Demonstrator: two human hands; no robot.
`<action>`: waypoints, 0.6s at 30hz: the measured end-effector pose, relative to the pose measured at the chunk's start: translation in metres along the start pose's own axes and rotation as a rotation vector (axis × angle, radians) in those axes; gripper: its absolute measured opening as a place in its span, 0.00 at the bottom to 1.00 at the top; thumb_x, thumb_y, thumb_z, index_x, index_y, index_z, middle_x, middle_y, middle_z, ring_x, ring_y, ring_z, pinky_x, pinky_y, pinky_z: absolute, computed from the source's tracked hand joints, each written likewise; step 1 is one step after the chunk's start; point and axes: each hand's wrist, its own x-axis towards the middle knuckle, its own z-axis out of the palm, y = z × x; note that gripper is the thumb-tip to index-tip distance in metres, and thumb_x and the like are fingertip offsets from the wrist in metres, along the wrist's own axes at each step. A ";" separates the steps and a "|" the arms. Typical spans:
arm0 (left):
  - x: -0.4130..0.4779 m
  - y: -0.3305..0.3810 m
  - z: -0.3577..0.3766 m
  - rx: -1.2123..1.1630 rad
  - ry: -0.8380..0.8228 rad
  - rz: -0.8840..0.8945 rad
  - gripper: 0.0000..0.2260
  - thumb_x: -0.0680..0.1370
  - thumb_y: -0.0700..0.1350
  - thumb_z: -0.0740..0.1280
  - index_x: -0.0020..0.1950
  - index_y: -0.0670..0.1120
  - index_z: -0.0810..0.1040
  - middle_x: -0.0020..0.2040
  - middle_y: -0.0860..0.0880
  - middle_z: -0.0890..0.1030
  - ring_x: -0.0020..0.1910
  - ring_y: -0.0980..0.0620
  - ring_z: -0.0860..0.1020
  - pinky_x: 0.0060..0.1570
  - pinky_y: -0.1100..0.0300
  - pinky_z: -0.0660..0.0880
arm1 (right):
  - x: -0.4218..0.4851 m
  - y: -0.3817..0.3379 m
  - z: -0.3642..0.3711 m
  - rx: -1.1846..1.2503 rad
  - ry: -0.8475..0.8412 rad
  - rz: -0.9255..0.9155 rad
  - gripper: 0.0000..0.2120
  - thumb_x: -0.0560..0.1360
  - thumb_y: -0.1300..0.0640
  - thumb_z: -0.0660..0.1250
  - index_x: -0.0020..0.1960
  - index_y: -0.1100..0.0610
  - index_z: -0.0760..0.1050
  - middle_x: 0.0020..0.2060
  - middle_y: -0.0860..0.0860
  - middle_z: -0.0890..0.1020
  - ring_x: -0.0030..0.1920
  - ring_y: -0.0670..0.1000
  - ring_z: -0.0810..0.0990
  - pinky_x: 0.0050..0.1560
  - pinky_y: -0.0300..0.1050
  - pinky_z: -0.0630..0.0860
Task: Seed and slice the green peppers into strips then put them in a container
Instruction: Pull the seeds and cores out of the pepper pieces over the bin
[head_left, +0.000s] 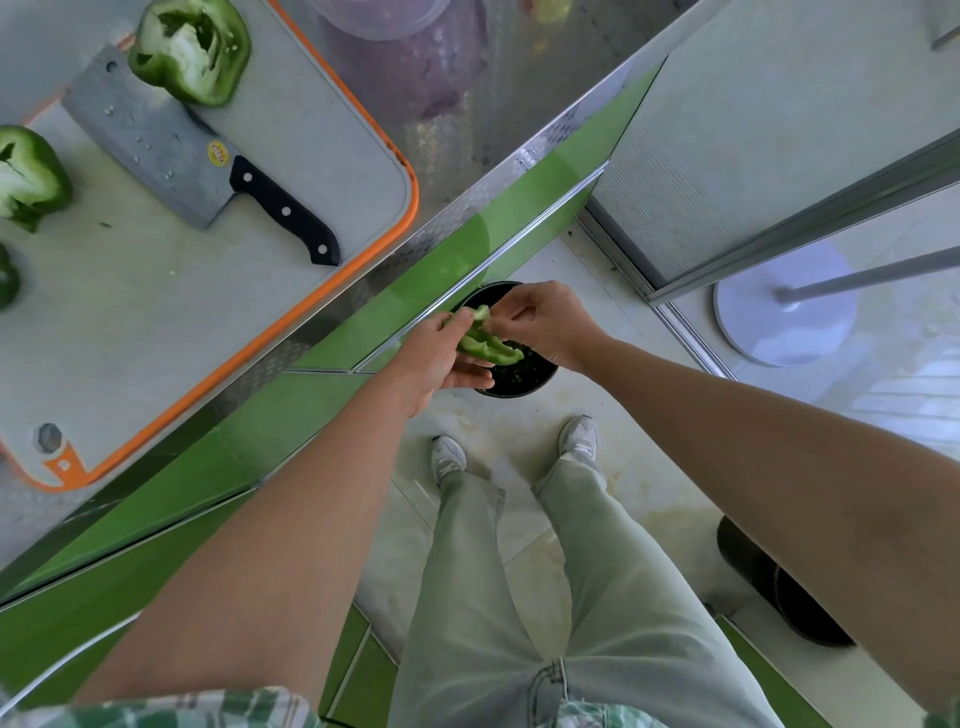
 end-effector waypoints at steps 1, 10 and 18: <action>0.000 0.001 0.001 0.005 -0.003 0.006 0.13 0.85 0.48 0.57 0.59 0.39 0.72 0.45 0.39 0.81 0.35 0.46 0.81 0.36 0.53 0.83 | 0.002 -0.002 0.001 -0.025 0.005 -0.005 0.05 0.73 0.55 0.72 0.46 0.56 0.81 0.38 0.44 0.81 0.38 0.36 0.77 0.39 0.21 0.68; 0.003 0.000 0.002 -0.014 -0.023 0.020 0.10 0.84 0.48 0.58 0.51 0.42 0.73 0.45 0.41 0.80 0.38 0.43 0.81 0.43 0.48 0.83 | 0.010 0.004 0.005 -0.098 0.111 0.121 0.06 0.70 0.63 0.68 0.41 0.55 0.82 0.31 0.46 0.80 0.38 0.46 0.81 0.40 0.38 0.77; 0.007 -0.003 -0.002 -0.045 0.086 0.069 0.07 0.84 0.45 0.58 0.51 0.43 0.71 0.46 0.43 0.78 0.38 0.48 0.81 0.38 0.52 0.82 | 0.011 0.008 0.001 -0.054 0.085 0.100 0.11 0.73 0.60 0.64 0.50 0.53 0.83 0.42 0.48 0.84 0.36 0.42 0.78 0.44 0.40 0.76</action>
